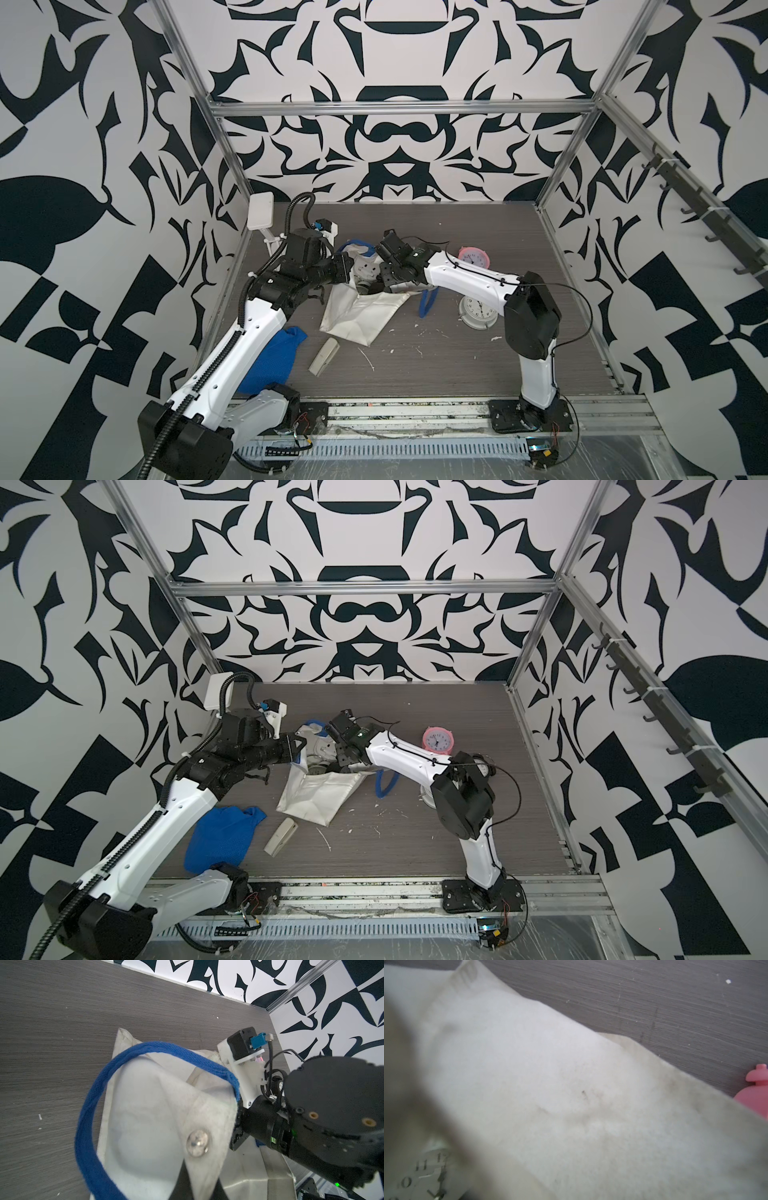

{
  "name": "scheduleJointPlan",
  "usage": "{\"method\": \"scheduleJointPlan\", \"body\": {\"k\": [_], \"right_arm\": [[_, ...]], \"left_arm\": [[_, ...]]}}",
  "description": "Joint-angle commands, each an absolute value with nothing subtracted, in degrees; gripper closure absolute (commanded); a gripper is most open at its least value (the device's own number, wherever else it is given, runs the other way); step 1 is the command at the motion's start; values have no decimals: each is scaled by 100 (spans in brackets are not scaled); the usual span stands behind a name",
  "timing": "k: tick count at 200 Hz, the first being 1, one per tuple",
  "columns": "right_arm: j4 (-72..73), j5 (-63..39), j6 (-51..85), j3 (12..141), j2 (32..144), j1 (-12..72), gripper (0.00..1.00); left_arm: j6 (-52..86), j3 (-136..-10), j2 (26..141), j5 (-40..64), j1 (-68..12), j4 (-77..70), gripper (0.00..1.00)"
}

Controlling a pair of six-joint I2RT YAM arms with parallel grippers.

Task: Take the alarm clock out of the canvas bag
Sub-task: Pick up the alarm from the canvas bag.

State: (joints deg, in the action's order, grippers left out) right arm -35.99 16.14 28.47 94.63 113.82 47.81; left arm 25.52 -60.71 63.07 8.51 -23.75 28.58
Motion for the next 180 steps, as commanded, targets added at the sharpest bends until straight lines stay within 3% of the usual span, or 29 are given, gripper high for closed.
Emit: {"method": "scheduleJointPlan", "body": {"k": [1, 73, 116, 180], "right_arm": [[-4315, 2078, 2876, 9583, 11538, 4725, 44], [-4368, 2136, 2879, 9646, 11655, 4736, 40], [-4368, 2093, 2863, 9643, 11553, 4732, 55], [-4211, 1784, 2555, 9465, 10715, 4849, 63]], "left_arm": [[2522, -6250, 6130, 1108, -2386, 2400, 100], [2540, -6239, 6103, 1112, -2385, 2410, 100], [2542, -6223, 6069, 1082, -2383, 2435, 100], [2553, -6191, 6072, 951, -2383, 2428, 100]]}}
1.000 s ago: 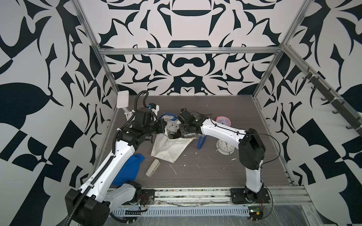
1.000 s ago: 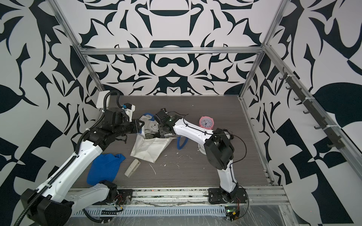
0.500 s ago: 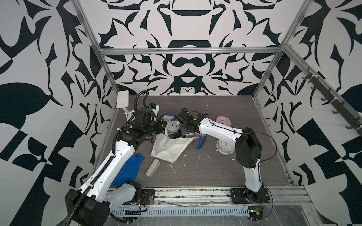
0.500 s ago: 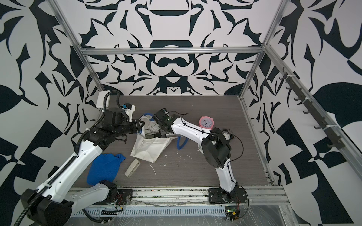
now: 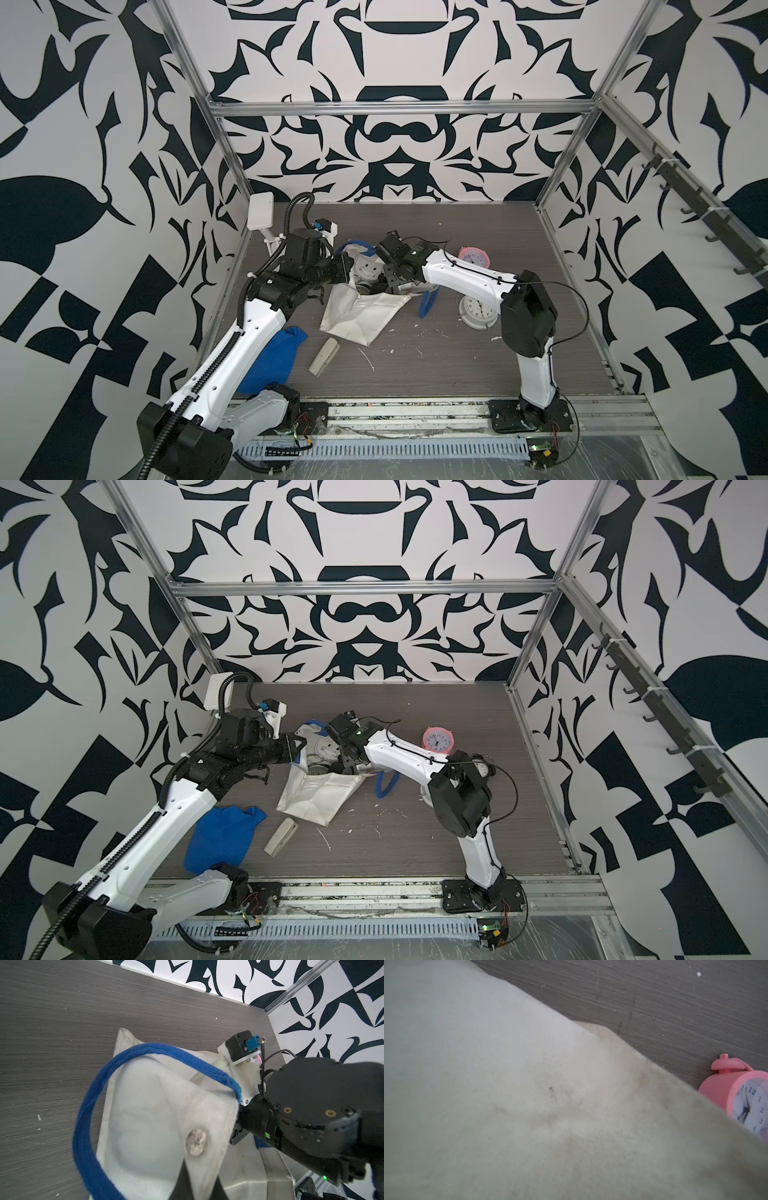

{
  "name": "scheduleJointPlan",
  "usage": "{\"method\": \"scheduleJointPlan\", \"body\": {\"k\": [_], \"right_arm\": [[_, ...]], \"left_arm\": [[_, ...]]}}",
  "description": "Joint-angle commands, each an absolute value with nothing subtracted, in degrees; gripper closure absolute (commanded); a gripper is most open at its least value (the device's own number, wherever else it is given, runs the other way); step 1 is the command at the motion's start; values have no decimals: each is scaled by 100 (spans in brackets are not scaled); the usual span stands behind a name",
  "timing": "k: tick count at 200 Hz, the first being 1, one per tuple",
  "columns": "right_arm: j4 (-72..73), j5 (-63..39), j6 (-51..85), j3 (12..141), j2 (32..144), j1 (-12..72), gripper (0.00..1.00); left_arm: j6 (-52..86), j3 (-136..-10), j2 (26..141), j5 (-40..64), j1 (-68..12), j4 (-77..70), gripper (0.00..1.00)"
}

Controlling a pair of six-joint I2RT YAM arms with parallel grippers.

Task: Take the alarm clock out of the canvas bag
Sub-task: Pick up the alarm from the canvas bag.

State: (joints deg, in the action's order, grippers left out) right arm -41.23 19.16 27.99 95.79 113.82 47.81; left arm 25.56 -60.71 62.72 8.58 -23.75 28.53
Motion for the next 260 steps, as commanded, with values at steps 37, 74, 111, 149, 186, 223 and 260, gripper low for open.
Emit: {"method": "scheduleJointPlan", "body": {"k": [37, 74, 111, 149, 186, 223, 260], "right_arm": [[-3876, 1417, 2457, 9058, 9821, 4857, 64], [-3745, 887, 2326, 8825, 9113, 4855, 65], [-3753, 637, 2297, 8730, 8559, 4860, 65], [-4027, 726, 2134, 8784, 8031, 4849, 65], [-4629, 1728, 1831, 8865, 7632, 4808, 65], [-5175, 2771, 1547, 8979, 7783, 4513, 65], [-5182, 3066, 1325, 9087, 8280, 3897, 65]], "left_arm": [[2550, -6189, 6122, 905, -2388, 2429, 100], [2522, -6204, 6128, 839, -2389, 2436, 100], [2522, -6205, 6156, 788, -2384, 2448, 100], [2523, -6261, 6045, 356, -2377, 2582, 100], [2433, -6316, 5851, -389, -2376, 2831, 100], [2494, -6335, 5729, -1316, -2358, 3109, 100], [2683, -6275, 5601, -1754, -2290, 3194, 100]]}}
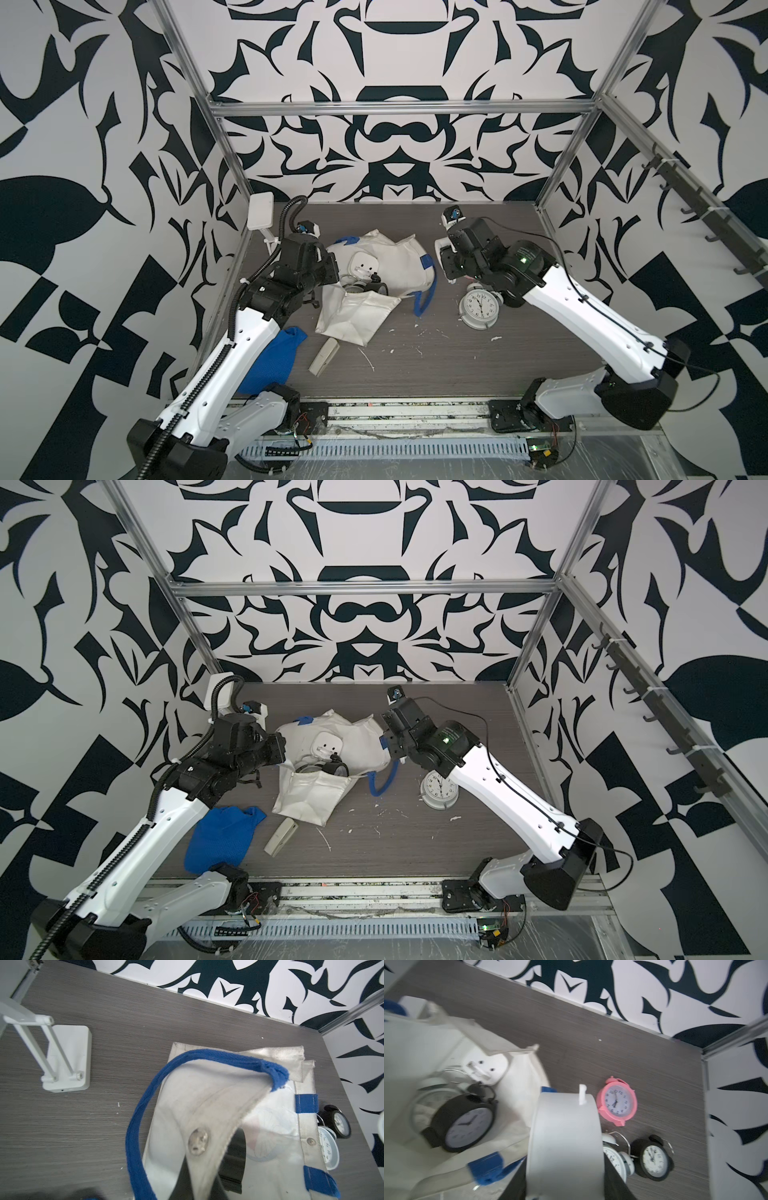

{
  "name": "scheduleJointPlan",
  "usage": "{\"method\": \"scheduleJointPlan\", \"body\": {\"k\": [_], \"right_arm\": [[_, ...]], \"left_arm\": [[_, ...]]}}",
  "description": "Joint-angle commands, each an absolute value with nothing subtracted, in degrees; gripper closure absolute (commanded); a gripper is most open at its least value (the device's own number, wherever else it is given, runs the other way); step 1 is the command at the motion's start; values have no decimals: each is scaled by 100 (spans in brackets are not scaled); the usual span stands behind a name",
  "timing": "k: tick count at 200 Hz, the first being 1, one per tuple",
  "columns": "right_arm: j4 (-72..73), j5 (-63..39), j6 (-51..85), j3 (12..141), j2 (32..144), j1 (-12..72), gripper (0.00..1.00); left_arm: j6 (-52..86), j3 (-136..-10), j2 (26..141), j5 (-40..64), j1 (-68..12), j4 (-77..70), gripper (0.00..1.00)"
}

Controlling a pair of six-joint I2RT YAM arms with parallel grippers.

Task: Take the alarm clock out of the canvas bag
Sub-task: Pick up the alarm from the canvas bag, then place the alarm at the center of the board.

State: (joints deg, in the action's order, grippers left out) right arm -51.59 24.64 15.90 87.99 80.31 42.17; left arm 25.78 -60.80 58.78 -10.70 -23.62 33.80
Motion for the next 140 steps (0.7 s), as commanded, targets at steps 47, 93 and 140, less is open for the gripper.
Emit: {"method": "scheduleJointPlan", "body": {"k": [47, 93, 140], "right_arm": [[-4722, 2941, 834, 9492, 9314, 3393, 64], [-4576, 2956, 702, 10430, 10683, 3267, 64], [-4975, 3138, 625, 11604, 12039, 3256, 64]], "left_arm": [[2740, -6258, 5612, -1533, -2276, 3164, 100], [2786, -6258, 5542, -1407, -2271, 3155, 100], [2804, -6268, 5412, -1347, -2271, 3214, 100]]}}
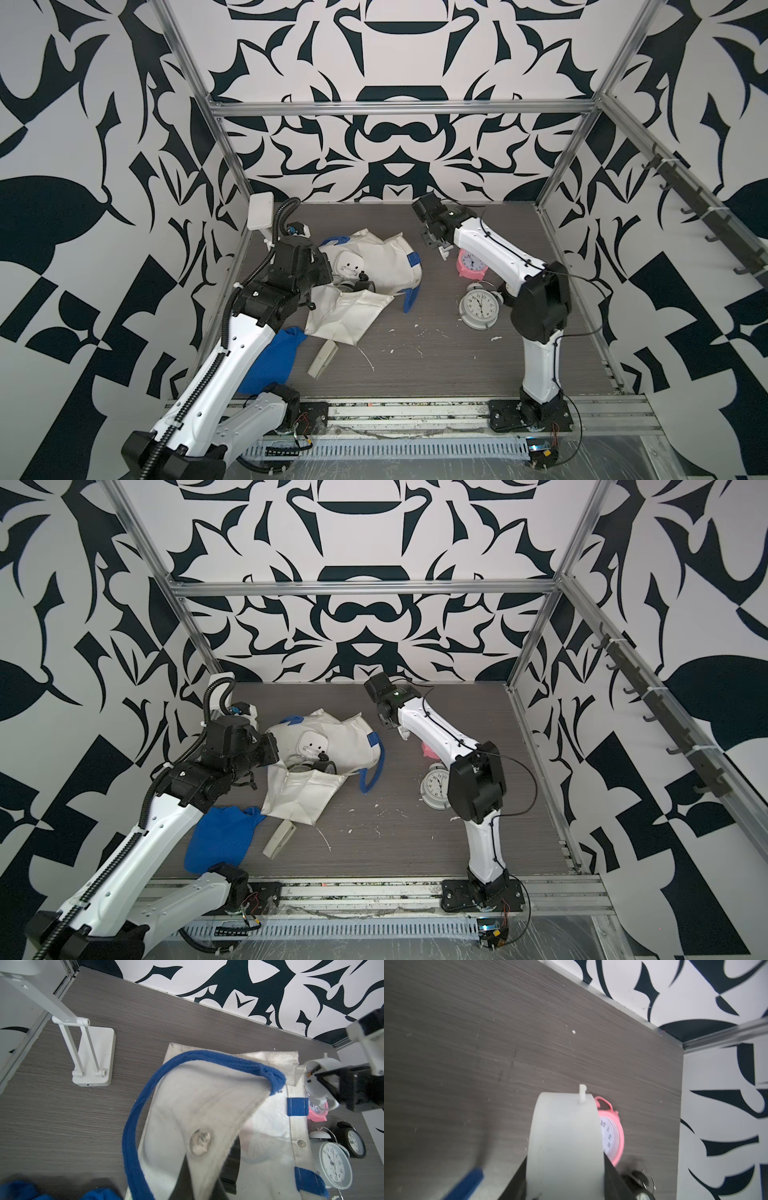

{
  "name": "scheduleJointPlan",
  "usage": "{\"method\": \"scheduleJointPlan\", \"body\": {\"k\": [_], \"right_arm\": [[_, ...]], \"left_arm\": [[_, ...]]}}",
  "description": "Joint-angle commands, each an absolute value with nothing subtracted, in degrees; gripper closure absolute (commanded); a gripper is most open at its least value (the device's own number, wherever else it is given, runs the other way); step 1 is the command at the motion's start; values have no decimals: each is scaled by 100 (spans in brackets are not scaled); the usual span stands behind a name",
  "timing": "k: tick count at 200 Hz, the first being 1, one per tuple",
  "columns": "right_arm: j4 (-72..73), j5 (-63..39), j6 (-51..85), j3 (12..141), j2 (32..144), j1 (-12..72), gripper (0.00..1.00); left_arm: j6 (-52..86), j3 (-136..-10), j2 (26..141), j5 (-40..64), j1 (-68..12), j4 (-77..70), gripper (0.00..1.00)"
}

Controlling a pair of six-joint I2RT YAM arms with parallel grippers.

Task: Take the alarm clock out of the canvas bag
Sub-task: Place the alarm at the center of the board.

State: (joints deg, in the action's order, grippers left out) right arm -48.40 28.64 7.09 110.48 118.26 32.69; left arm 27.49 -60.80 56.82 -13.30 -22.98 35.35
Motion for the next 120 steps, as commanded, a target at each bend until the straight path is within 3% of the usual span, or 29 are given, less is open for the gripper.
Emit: {"method": "scheduleJointPlan", "body": {"k": [1, 55, 120], "right_arm": [[-4975, 3133, 625, 11625, 12057, 3254, 64], [-5386, 3326, 471, 12537, 13072, 3223, 64], [-5350, 3877, 203, 12393, 13364, 3204, 65]], "left_arm": [[2804, -6272, 5413, -1346, -2274, 3216, 100], [2814, -6204, 5317, -1315, -2274, 3255, 100], [2856, -6066, 5241, -1240, -2269, 3219, 100]]}}
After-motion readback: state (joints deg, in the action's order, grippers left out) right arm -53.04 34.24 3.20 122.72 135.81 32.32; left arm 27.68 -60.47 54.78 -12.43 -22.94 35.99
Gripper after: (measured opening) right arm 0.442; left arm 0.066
